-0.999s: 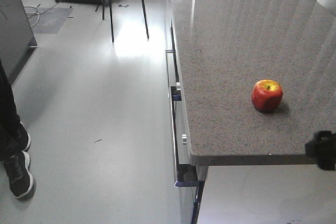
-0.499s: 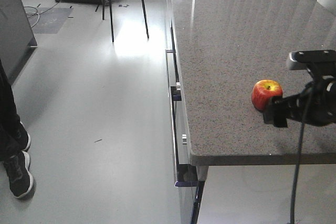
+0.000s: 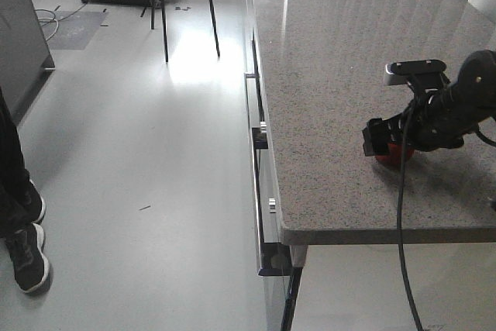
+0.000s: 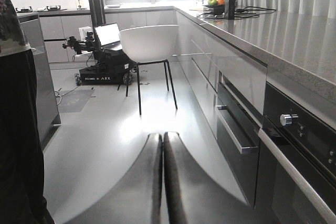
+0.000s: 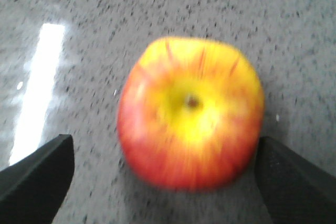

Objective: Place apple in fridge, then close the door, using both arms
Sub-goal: 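Reach the right gripper down over the apple and close on it, then lift the apple in the right gripper and turn the base away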

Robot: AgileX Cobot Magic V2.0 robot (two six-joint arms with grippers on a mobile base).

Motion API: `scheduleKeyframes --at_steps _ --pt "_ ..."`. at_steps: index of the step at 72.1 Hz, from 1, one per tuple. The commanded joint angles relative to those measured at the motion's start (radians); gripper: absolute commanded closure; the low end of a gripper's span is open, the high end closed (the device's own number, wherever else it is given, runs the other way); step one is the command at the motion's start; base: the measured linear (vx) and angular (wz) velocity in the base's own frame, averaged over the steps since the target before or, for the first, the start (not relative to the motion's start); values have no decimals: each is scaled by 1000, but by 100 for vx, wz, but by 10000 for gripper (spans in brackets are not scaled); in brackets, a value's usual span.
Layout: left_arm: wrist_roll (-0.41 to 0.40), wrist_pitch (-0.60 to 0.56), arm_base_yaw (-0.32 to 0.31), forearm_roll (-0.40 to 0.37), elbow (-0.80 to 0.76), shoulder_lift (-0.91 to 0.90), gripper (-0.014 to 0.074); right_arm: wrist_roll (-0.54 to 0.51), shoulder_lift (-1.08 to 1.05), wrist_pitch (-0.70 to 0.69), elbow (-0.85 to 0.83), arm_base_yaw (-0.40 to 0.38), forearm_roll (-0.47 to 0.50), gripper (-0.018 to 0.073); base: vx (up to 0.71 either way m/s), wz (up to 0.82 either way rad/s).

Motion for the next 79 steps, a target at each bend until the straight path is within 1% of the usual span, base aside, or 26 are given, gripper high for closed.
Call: scheduleKeyframes --at_steps 1,14,19,26,40,58,69,79 --pt "1 -82 -6 -7 -1 -6 603 -10 -7 -44 -77 0 -16 -103 0 0" --pt "1 -82 -6 -7 -1 -6 603 -10 39 -45 -124 0 -34 -81 0 0" --pt "1 -82 -6 -7 -1 -6 603 -10 45 -43 -123 0 -32 -52 0 0" --pt "1 -82 -6 -7 -1 -6 603 -10 45 -41 -123 0 -32 18 0 0" --pt "1 -82 -6 -7 -1 -6 603 -10 45 -42 -123 0 -32 198 0 0" --pt "1 -82 -6 -7 -1 -6 603 -10 45 -41 -123 0 -32 343 0 0" --pt "1 -82 -6 -7 -1 -6 603 -10 45 -23 -123 0 -29 384 0 0" --pt "1 -82 -6 -7 -1 -6 603 -10 45 1 -123 0 -29 386 0 0"
